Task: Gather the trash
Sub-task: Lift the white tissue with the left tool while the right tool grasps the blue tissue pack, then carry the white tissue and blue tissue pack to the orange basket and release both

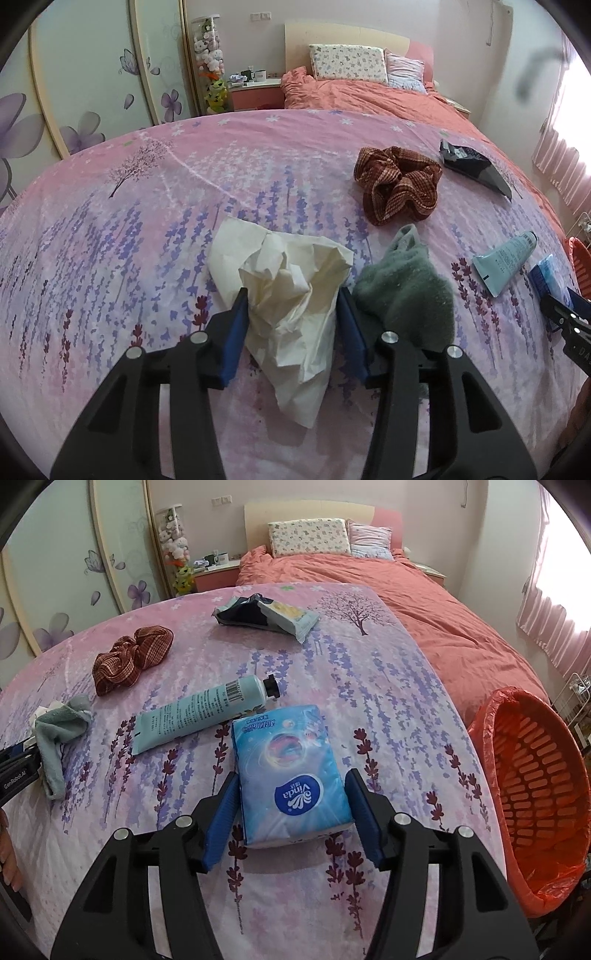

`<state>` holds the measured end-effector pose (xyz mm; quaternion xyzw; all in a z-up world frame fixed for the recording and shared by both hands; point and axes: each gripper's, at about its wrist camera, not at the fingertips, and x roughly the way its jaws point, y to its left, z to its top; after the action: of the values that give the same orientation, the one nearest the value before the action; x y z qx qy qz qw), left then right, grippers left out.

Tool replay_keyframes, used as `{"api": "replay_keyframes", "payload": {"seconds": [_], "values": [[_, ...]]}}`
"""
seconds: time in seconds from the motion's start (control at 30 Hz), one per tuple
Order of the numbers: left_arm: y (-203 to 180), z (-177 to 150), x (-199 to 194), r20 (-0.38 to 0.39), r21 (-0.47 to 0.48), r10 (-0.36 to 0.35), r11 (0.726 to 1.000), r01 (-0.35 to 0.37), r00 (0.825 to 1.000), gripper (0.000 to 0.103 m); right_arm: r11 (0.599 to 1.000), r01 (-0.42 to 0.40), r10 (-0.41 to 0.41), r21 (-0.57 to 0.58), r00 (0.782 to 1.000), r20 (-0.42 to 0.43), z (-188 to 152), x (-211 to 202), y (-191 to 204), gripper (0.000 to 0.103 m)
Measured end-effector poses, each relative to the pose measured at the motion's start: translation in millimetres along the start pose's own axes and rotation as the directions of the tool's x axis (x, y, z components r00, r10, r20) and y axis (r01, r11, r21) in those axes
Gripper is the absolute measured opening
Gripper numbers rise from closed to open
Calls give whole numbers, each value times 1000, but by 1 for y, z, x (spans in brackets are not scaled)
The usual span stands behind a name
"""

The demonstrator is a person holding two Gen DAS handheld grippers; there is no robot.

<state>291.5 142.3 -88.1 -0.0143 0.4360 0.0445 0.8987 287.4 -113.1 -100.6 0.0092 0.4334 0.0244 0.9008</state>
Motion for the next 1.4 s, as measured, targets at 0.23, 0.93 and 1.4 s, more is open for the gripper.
{"api": "replay_keyframes", "payload": {"seconds": [0.23, 0.93, 1.4], "values": [[-1, 0, 1, -2, 2, 6, 1000, -6, 1000, 48, 1000, -2, 2, 7, 1000, 0, 0, 0, -3, 59], [3, -1, 0, 3, -11, -14, 1000, 14, 1000, 49, 1000, -9, 9, 8, 1000, 1, 0, -2, -3, 62], [25, -8, -45, 90, -35, -48, 998, 51, 995, 37, 994, -59, 54, 91, 997, 59, -11, -48, -33, 50]]}}
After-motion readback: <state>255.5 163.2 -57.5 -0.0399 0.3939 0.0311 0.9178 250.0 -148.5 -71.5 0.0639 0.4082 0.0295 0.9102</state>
